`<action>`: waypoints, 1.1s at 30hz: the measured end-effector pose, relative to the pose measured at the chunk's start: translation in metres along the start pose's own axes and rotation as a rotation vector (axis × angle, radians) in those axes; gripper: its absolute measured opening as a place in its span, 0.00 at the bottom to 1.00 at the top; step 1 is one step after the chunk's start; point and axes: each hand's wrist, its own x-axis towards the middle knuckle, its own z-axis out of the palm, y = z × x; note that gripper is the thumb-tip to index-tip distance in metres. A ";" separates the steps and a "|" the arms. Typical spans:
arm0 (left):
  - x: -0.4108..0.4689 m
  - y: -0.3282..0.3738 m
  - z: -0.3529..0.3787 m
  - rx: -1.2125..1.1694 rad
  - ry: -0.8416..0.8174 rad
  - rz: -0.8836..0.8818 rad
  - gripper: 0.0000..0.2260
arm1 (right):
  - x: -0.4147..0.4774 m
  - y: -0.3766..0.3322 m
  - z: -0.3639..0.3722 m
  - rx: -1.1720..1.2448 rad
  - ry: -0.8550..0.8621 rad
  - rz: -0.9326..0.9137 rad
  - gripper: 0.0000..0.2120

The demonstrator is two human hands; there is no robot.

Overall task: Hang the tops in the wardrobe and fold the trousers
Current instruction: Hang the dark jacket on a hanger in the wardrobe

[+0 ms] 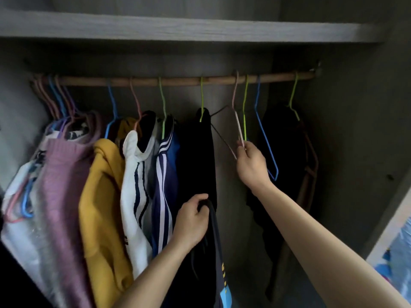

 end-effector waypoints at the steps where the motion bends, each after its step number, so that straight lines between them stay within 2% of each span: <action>1: 0.000 -0.001 0.000 0.003 0.005 -0.004 0.15 | -0.001 0.000 -0.005 0.017 -0.003 -0.012 0.12; 6: -0.007 -0.001 0.010 -0.056 0.059 -0.031 0.15 | -0.030 0.007 -0.029 0.112 0.000 -0.058 0.11; 12: -0.014 0.014 0.030 -0.428 0.087 -0.248 0.13 | -0.115 0.068 -0.080 0.226 0.032 -0.077 0.13; 16: -0.017 0.031 0.054 -0.602 0.174 -0.336 0.10 | -0.170 0.117 -0.120 0.383 -0.010 0.029 0.18; 18: -0.020 0.042 0.070 -0.680 0.126 -0.365 0.10 | -0.190 0.131 -0.135 0.427 -0.054 0.072 0.19; 21: -0.025 0.056 0.092 -0.777 -0.008 -0.360 0.15 | -0.210 0.146 -0.153 0.431 -0.135 0.101 0.21; 24: -0.029 0.062 0.111 -0.743 0.004 -0.301 0.12 | -0.220 0.158 -0.171 0.361 -0.271 0.142 0.25; 27: -0.037 0.061 0.126 -0.536 -0.002 -0.165 0.14 | -0.219 0.155 -0.184 0.260 -0.301 0.107 0.20; 29: -0.045 0.057 0.133 -0.408 -0.079 -0.075 0.15 | -0.214 0.146 -0.188 0.338 -0.262 0.109 0.16; 33: -0.058 0.048 0.138 -0.198 -0.220 0.002 0.14 | -0.200 0.129 -0.193 0.613 -0.140 0.246 0.23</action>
